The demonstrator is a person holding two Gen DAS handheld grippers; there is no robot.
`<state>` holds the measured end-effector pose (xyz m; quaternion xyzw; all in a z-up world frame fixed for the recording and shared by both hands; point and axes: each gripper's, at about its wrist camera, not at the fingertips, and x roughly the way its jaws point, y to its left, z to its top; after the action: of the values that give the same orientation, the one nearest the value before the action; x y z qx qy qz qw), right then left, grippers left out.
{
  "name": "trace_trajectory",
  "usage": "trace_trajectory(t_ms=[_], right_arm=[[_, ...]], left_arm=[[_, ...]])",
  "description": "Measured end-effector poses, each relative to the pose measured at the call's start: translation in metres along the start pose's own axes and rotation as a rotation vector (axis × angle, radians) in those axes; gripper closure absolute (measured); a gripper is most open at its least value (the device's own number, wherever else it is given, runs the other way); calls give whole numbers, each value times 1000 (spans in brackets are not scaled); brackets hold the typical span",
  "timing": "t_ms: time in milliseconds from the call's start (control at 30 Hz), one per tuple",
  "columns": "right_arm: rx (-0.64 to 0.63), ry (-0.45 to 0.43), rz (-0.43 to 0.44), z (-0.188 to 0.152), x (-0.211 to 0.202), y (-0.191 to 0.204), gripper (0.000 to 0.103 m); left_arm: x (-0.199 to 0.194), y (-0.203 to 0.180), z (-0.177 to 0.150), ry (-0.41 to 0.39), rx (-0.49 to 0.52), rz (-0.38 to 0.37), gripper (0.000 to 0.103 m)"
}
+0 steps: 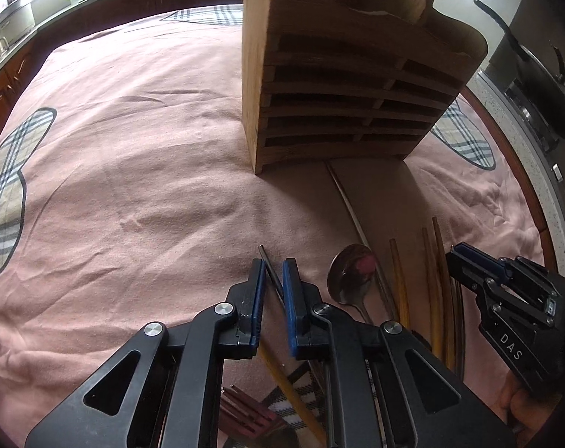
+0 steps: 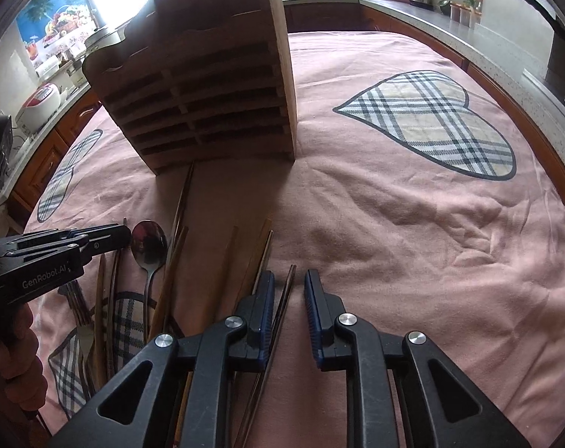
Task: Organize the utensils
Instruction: 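Close the left tool on a chopstick while the right tool closes on another chopstick, then lift the left tool's chopstick toward the wooden holder while the right tool carries its chopstick there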
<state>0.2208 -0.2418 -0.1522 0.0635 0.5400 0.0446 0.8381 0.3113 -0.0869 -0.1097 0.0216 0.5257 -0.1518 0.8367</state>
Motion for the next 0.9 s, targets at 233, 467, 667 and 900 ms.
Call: trace_trajectory(t_ms=[233,467,667,900], right_arm=[[57,1,76,1,-4,-14,97],[86,-32,126,-1,-20,-23,98],[90,-76,142,1,-38,-25,99],[63,-137,163,6,-67,-17,99]], left_arm=[[-1,6,4,14,-14,-29,95],[-20,11,3,-6,-22,-63,96],[-60,11,-1,-74,-21,-94,97],[-114,9,-7,-168,-8,-135,98]])
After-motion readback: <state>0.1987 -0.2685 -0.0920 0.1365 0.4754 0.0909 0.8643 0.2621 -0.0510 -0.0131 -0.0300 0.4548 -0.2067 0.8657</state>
